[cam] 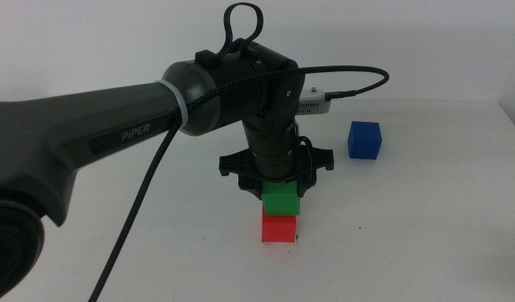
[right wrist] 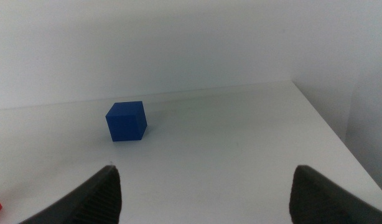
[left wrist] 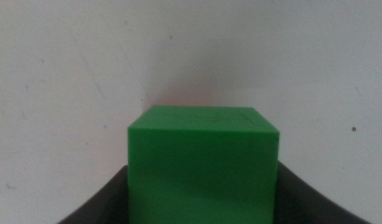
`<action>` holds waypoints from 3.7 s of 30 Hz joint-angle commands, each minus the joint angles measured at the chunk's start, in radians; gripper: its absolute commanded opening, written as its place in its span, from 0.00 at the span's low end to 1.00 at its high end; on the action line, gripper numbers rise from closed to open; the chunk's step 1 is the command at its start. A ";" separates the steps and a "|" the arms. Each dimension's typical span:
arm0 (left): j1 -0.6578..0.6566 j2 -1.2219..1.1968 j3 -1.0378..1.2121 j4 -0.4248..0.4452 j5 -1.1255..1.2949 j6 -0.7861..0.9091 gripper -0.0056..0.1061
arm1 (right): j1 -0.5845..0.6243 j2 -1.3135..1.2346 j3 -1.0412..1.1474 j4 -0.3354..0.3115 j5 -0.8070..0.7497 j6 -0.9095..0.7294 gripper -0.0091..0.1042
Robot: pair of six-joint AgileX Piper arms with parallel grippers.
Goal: Stack red cubes first, then green, then blue cubes in a specific spot.
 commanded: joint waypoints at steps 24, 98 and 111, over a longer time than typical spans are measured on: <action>-0.002 0.002 -0.005 -0.001 0.040 0.048 0.84 | -0.005 -0.005 0.003 -0.007 -0.007 -0.005 0.90; 0.010 -1.105 0.441 0.062 -0.167 0.448 0.89 | 0.293 2.060 -1.746 -0.127 0.618 0.307 0.90; 0.010 -1.105 0.441 0.058 -0.170 0.448 0.89 | 0.294 2.312 -1.913 -0.241 0.616 0.405 0.73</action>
